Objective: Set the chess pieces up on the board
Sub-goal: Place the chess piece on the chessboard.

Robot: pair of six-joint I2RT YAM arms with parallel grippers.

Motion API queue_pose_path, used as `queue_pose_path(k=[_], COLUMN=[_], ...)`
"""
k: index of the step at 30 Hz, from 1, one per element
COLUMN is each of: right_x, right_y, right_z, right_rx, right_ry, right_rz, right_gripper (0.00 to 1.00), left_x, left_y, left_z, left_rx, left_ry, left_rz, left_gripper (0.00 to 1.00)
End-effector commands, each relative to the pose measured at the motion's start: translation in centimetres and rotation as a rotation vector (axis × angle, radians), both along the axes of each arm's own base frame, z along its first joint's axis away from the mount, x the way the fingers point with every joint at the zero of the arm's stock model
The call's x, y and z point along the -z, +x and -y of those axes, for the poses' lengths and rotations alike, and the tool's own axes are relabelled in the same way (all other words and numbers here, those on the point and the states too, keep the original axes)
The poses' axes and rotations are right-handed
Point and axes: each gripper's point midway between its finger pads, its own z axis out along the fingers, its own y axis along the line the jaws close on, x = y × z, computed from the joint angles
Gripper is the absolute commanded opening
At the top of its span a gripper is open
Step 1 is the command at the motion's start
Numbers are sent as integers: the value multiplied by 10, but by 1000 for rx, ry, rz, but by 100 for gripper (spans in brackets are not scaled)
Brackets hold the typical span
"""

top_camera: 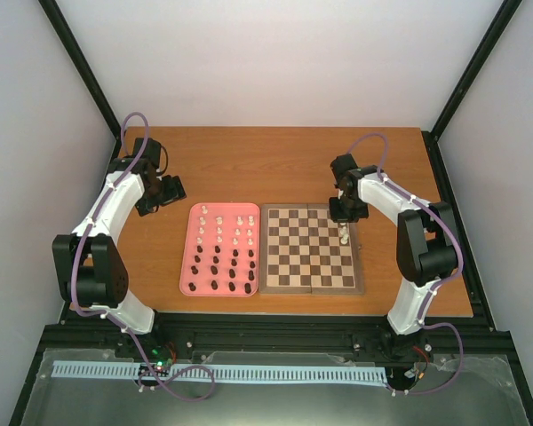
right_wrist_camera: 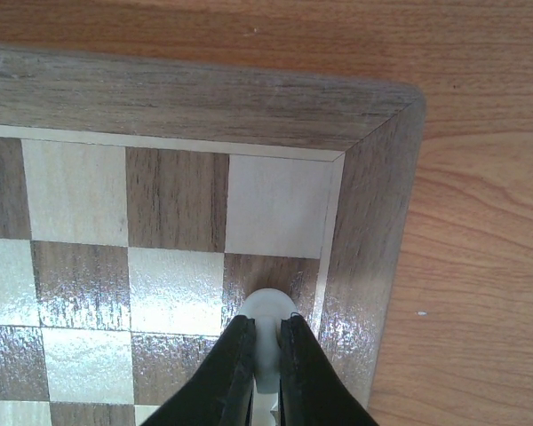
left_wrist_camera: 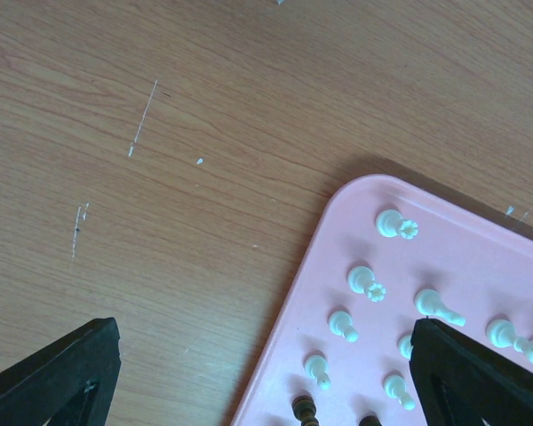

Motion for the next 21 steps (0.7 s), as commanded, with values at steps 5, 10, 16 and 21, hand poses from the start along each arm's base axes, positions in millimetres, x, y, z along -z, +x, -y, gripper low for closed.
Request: queue_pose_path(k=[5, 10, 16, 21], right_x=[9, 12, 9, 4], right_y=[-1, -3, -3, 0], right_z=[2, 1, 0, 0], right_rx=[10, 3, -2, -1], right_ry=[5, 9, 13, 15], right_rz=[-23, -36, -27, -8], right_gripper=[8, 10, 15, 22], left_x=[-1, 0, 0, 0], left_y=[3, 3, 3, 4], left_z=[3, 3, 3, 3], left_rx=[23, 24, 24, 23], left_ry=[-5, -6, -7, -7], left_rz=[9, 8, 8, 9], left_gripper=[100, 100, 100, 100])
